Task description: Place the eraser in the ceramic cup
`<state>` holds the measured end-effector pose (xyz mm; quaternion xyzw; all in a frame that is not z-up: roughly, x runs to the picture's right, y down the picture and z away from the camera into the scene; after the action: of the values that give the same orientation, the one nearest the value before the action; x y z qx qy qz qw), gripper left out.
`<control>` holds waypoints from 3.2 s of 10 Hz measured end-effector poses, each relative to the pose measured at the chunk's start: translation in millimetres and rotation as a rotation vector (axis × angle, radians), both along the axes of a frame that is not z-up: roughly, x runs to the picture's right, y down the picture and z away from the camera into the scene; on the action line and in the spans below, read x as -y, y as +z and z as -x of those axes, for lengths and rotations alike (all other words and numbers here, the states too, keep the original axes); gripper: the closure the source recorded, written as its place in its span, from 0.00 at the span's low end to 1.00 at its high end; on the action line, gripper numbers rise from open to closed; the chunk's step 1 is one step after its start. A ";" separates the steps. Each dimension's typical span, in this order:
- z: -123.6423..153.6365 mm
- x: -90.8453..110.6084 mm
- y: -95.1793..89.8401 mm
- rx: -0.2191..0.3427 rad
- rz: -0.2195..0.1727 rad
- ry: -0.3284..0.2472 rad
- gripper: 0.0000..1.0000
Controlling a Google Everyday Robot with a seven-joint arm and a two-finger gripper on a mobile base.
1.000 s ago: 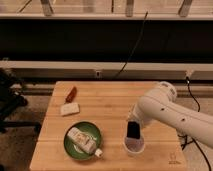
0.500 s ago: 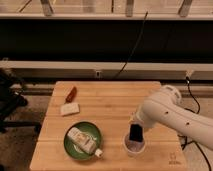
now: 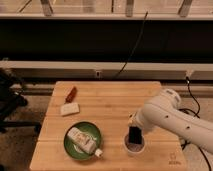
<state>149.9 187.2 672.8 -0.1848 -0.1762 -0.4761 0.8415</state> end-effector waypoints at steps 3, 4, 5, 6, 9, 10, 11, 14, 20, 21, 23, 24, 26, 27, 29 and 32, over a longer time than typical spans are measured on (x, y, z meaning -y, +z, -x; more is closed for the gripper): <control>-7.2 0.2 5.3 -0.014 -0.005 0.005 0.20; -8.9 0.8 6.4 -0.018 -0.009 0.006 0.20; -9.9 1.6 7.4 -0.021 -0.012 0.007 0.20; -10.9 2.7 8.2 -0.024 -0.017 0.007 0.20; -8.9 9.6 11.6 -0.037 -0.037 0.000 0.20; -4.5 12.6 16.6 -0.038 -0.038 -0.009 0.20; -2.4 15.1 21.6 -0.043 -0.039 -0.015 0.20; -6.5 27.3 48.3 -0.085 -0.026 -0.042 0.20; -29.2 25.8 94.3 -0.145 0.067 -0.056 0.20; -32.1 23.7 101.8 -0.148 0.081 -0.052 0.20; -39.4 19.6 115.3 -0.152 0.108 -0.038 0.20; -40.7 19.1 119.6 -0.150 0.116 -0.033 0.20; -39.3 18.4 128.8 -0.144 0.130 -0.028 0.20; -38.5 17.8 131.2 -0.140 0.134 -0.026 0.20; -40.1 12.7 140.2 -0.139 0.147 -0.023 0.20; -43.6 8.8 148.3 -0.137 0.155 -0.027 0.20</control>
<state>193.5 178.4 821.1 -0.2841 -0.1520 -0.4584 0.8283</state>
